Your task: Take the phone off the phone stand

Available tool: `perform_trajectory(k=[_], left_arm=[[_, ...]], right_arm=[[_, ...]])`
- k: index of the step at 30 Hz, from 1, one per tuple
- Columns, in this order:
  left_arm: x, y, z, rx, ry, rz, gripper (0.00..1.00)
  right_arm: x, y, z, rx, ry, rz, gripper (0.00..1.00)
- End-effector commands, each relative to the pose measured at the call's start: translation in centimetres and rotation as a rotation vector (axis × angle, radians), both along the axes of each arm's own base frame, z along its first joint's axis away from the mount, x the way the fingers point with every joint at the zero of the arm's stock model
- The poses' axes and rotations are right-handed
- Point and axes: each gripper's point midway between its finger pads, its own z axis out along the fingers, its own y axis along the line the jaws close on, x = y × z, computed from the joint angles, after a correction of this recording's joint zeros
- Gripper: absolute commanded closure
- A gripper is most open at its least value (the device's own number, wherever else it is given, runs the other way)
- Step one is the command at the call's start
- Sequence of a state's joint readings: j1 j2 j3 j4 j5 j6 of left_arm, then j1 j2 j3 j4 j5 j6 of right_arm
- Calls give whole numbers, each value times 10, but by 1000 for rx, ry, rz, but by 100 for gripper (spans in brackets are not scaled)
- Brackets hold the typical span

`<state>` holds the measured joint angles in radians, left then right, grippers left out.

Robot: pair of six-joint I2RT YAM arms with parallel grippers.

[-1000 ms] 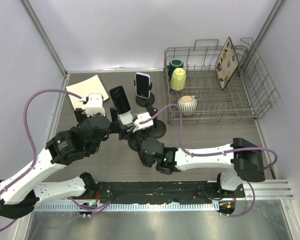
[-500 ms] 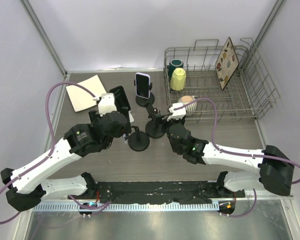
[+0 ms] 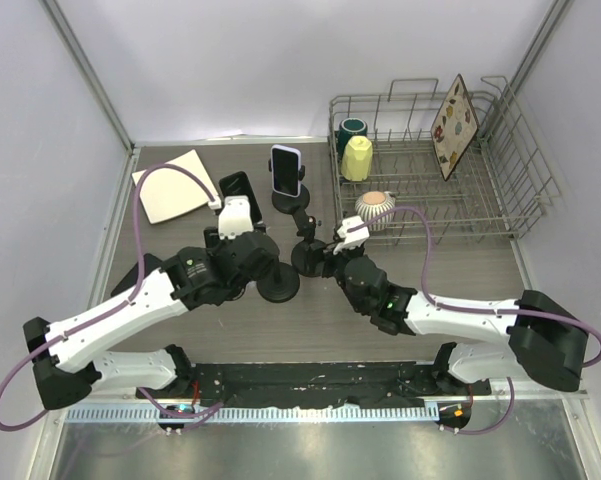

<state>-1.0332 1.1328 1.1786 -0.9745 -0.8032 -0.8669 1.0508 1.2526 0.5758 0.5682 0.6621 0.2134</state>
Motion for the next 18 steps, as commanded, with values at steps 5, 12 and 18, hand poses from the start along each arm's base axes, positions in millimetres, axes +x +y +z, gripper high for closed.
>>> perform_trajectory(k=[5, 12, 18], left_arm=[[6, -9, -2, -44, -38, 11, 48], [6, -6, -5, 1, -26, 2, 74], [7, -1, 14, 16, -79, -44, 96]], right_arm=[[-13, 31, 18, 105, -63, 182, 14], [-31, 59, 13, 133, -87, 366, 14], [-52, 81, 7, 108, -157, 547, 14]])
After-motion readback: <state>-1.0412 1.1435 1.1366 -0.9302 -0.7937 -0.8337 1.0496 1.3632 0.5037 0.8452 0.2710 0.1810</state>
